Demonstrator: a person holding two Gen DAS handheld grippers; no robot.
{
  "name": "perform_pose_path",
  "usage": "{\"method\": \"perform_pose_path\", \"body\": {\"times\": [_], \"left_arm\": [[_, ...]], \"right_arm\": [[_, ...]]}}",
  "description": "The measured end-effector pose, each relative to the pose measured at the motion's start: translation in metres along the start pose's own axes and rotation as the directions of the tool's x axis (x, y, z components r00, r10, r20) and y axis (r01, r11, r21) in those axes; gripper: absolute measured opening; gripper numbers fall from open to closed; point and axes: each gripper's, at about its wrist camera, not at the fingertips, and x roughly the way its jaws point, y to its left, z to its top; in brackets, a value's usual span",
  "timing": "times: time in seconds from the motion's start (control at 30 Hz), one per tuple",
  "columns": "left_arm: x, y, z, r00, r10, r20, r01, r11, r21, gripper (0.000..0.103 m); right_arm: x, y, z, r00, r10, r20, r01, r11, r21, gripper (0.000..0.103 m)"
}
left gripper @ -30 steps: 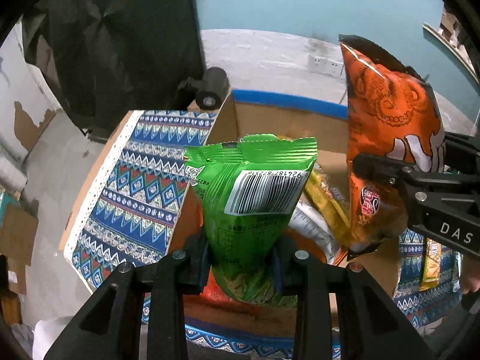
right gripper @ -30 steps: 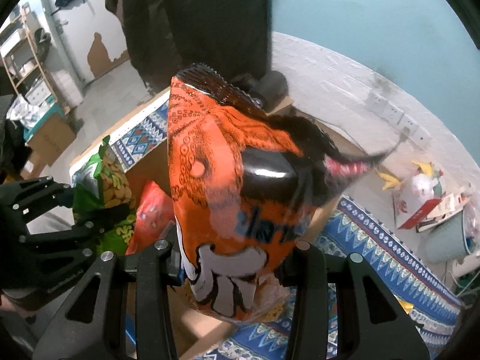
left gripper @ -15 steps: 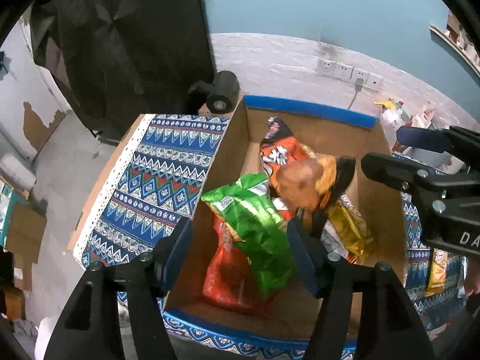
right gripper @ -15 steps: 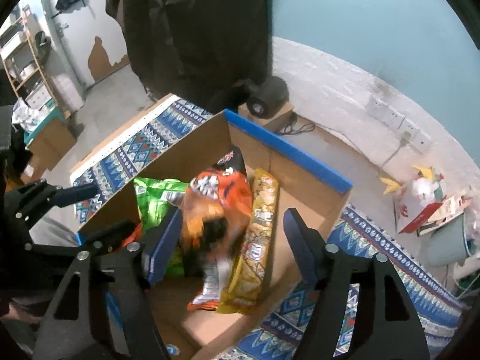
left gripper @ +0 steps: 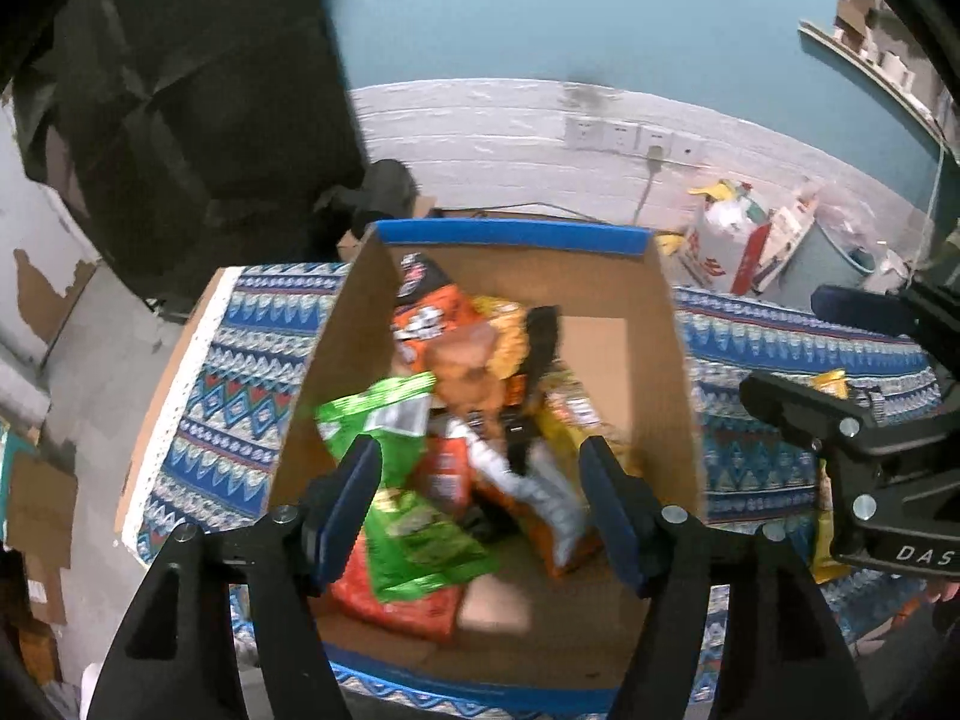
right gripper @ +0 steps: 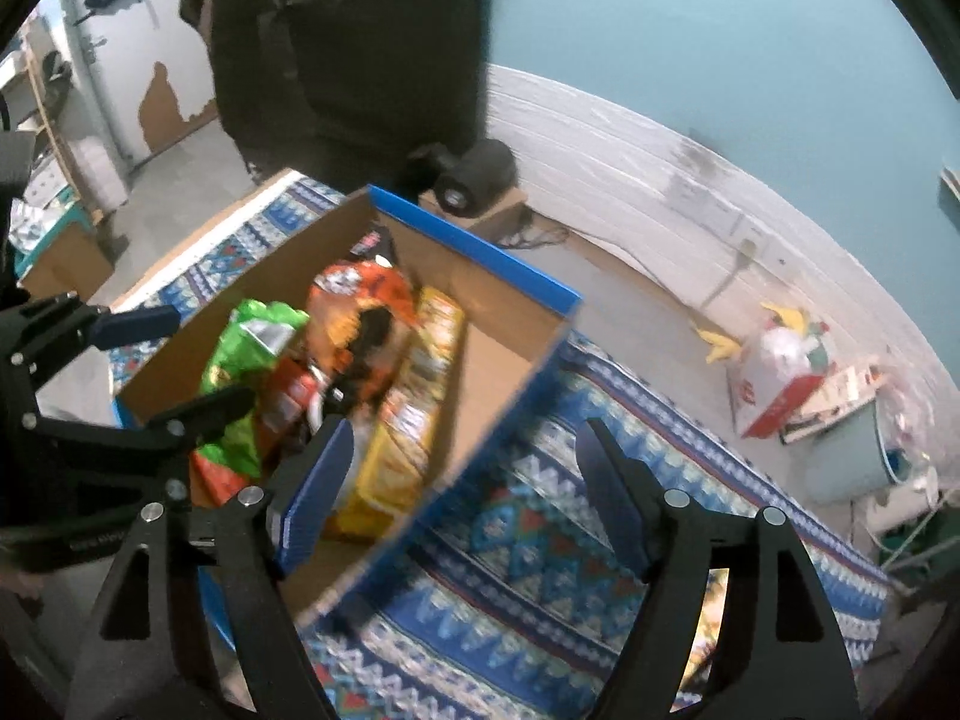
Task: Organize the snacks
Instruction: 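Move both tools from the box back over the remaining snacks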
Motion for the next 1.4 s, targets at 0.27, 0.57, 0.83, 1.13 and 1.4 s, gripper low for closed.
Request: {"method": "perform_pose_path", "body": {"times": [0.27,0.57,0.83,1.13,1.4], "left_arm": [[-0.009,-0.042,0.006,0.999,-0.033,0.015,0.032,0.997,0.076,0.070],[-0.014,-0.084,0.011,0.999,-0.046,0.023,0.042,0.988,0.151,0.070],[-0.010,-0.124,0.013,0.998,-0.058,0.013,0.054,0.975,0.217,0.070],[0.002,-0.172,0.016,0.996,-0.081,-0.022,0.084,0.955,0.286,0.070],[0.023,-0.213,0.016,0.996,-0.081,-0.045,0.092,0.931,0.353,0.070]], "right_arm": [[-0.021,-0.044,-0.031,0.998,-0.060,-0.016,0.061,0.996,0.064,0.077],[-0.045,-0.086,-0.058,0.995,-0.099,-0.014,0.100,0.987,0.126,0.080],[-0.056,-0.118,-0.080,0.992,-0.121,-0.023,0.123,0.976,0.182,0.080],[-0.056,-0.164,-0.112,0.984,-0.157,-0.087,0.174,0.954,0.244,0.080],[-0.045,-0.203,-0.148,0.971,-0.176,-0.160,0.218,0.928,0.303,0.080]]}}
